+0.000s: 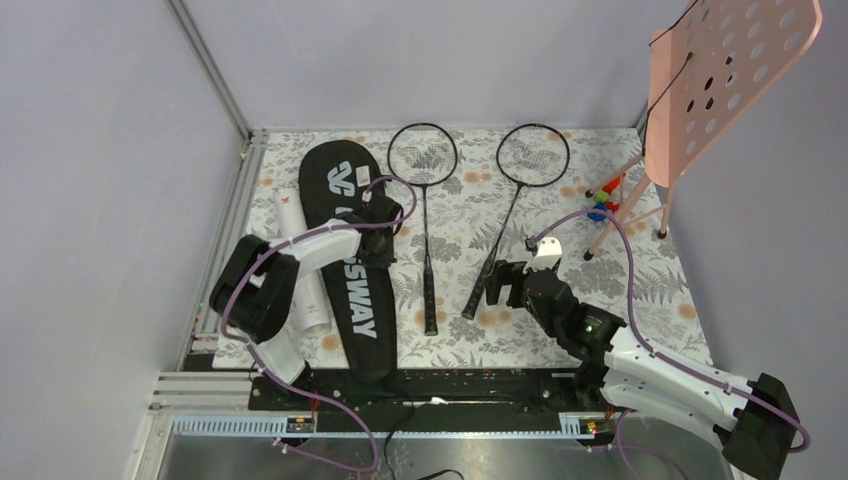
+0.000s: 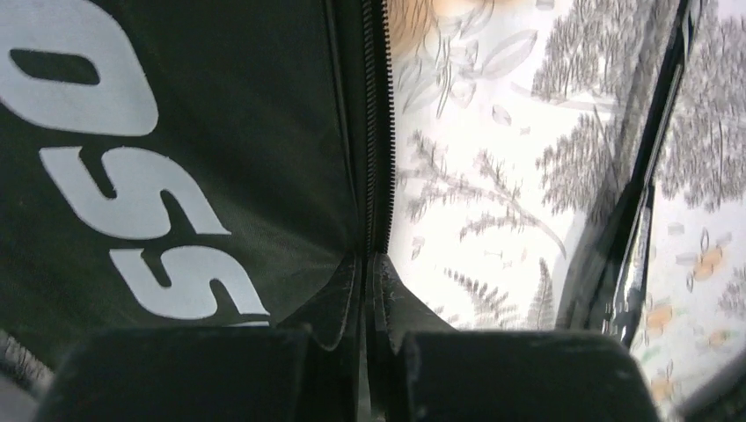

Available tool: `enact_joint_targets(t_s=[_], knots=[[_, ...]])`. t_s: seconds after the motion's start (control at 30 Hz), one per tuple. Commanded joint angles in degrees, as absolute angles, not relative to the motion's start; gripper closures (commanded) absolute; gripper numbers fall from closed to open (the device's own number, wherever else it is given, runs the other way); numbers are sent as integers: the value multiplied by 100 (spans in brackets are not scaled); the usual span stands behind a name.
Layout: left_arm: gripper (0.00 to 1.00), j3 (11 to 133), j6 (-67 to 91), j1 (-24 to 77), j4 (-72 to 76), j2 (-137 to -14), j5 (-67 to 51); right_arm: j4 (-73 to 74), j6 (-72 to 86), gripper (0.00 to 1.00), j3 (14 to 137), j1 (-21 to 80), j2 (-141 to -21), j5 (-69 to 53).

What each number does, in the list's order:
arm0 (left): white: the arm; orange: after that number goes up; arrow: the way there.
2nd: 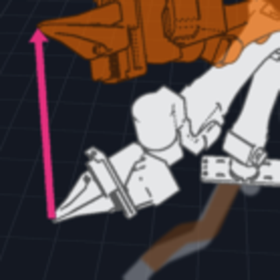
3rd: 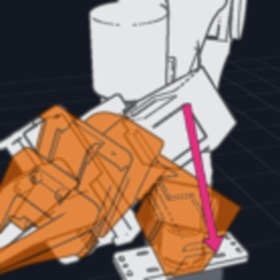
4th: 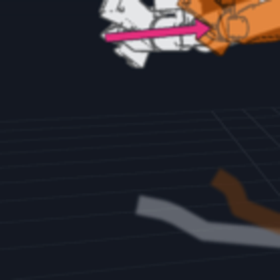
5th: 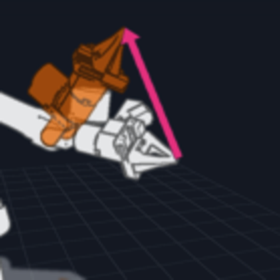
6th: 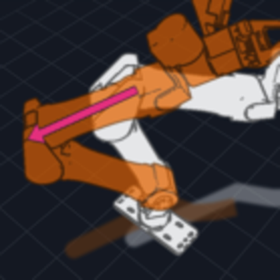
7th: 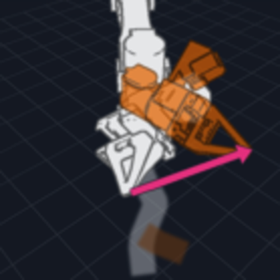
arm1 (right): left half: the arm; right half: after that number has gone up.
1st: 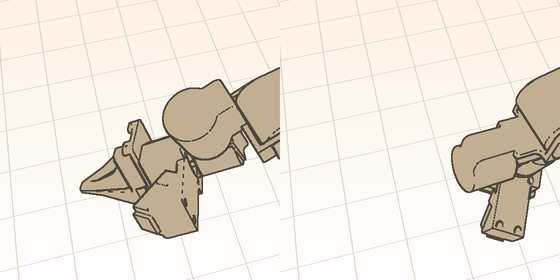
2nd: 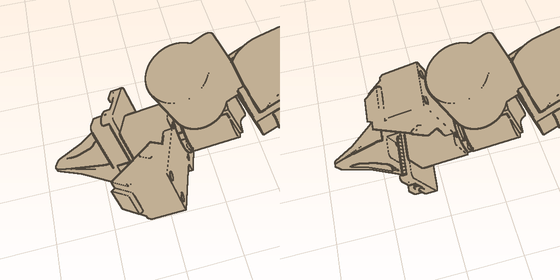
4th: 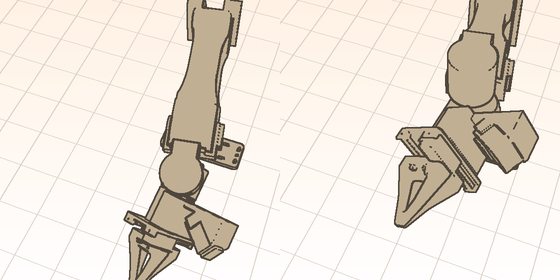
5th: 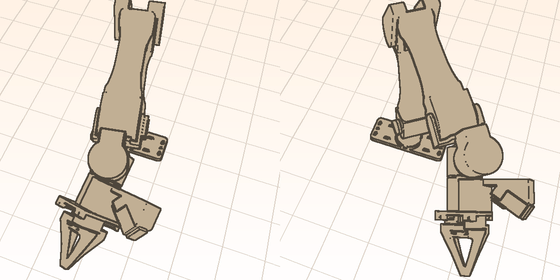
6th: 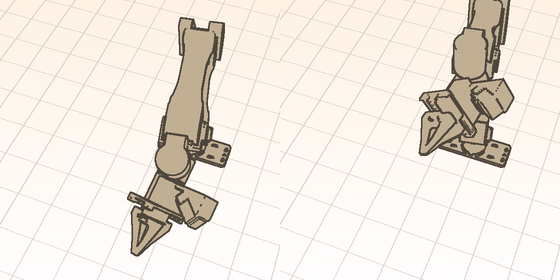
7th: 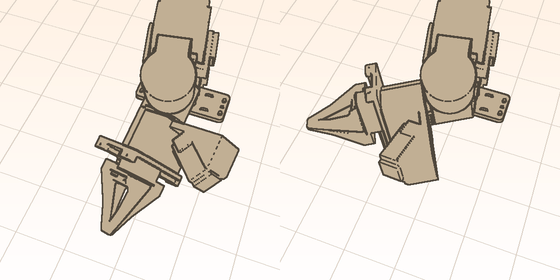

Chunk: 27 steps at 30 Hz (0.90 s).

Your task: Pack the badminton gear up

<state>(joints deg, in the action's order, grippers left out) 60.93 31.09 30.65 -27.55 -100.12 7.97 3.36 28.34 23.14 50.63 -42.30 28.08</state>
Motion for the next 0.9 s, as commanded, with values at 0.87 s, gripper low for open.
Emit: enact_joint_targets(t_s=[0.87], knots=[[100,10589,1868,2123,-1221,-8186,2686,-189,2375,1,4025,5089,-5717,1860]])
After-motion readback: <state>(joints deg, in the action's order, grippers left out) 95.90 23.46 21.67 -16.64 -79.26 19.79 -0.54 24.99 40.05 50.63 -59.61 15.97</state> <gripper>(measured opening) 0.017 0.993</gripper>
